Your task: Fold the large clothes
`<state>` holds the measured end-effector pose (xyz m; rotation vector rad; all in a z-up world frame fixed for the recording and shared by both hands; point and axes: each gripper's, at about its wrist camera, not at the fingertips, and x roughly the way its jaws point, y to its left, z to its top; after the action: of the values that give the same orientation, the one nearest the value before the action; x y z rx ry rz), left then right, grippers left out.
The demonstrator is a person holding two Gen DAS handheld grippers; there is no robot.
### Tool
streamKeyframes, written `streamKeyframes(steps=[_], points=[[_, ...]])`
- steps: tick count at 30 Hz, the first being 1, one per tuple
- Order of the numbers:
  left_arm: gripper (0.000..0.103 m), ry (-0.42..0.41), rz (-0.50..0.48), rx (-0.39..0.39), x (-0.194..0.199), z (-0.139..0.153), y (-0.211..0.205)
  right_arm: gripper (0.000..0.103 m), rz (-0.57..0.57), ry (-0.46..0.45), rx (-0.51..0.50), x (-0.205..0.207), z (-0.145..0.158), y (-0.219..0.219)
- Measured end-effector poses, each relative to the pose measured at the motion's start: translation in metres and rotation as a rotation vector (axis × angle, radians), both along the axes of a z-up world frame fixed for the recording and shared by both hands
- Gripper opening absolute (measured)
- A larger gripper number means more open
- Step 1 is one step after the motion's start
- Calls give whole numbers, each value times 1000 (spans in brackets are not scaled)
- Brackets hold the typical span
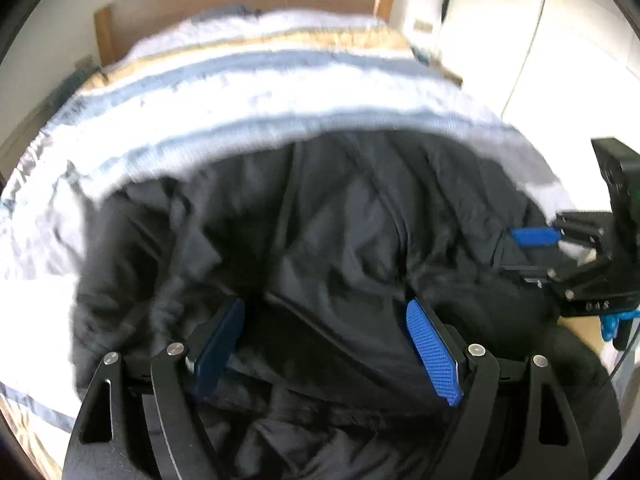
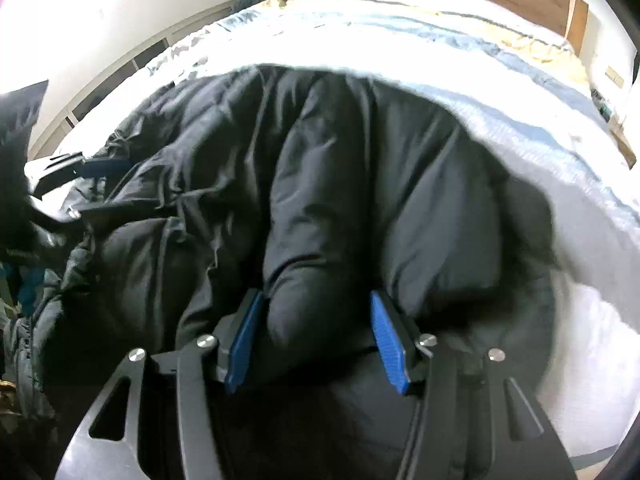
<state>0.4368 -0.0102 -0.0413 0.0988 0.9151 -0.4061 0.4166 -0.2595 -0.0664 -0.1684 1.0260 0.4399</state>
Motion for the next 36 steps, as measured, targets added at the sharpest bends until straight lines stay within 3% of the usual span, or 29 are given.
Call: streamKeyframes(steps=[3, 6, 9, 12, 15, 21, 26, 32, 36], points=[[82, -33, 6, -22, 11, 13, 6, 53, -18, -53, 7, 0, 23, -4], [82, -12, -19, -29, 17, 5, -1, 53, -51, -92, 5, 8, 32, -9], [83, 40, -64, -8, 8, -22, -15, 53, -68, -86, -6, 19, 16, -11], [85, -19, -78, 50, -5, -41, -22, 60, -83, -72, 31, 23, -4, -15], [86, -37, -77, 2, -3, -48, -15, 62, -63, -109, 56, 22, -15, -18], [86, -129, -82, -21, -16, -51, -9, 63, -51, -186, 104, 14, -27, -22], [87, -184, -75, -9, -12, -45, -12, 63, -64, -221, 107, 3, -24, -20], [87, -208, -47, 9, -34, -28, -4, 63, -114, -199, 115, -27, -16, -24], [87, -254, 1, 71, -77, 12, 7, 63, -162, -214, 124, -70, 10, -27]])
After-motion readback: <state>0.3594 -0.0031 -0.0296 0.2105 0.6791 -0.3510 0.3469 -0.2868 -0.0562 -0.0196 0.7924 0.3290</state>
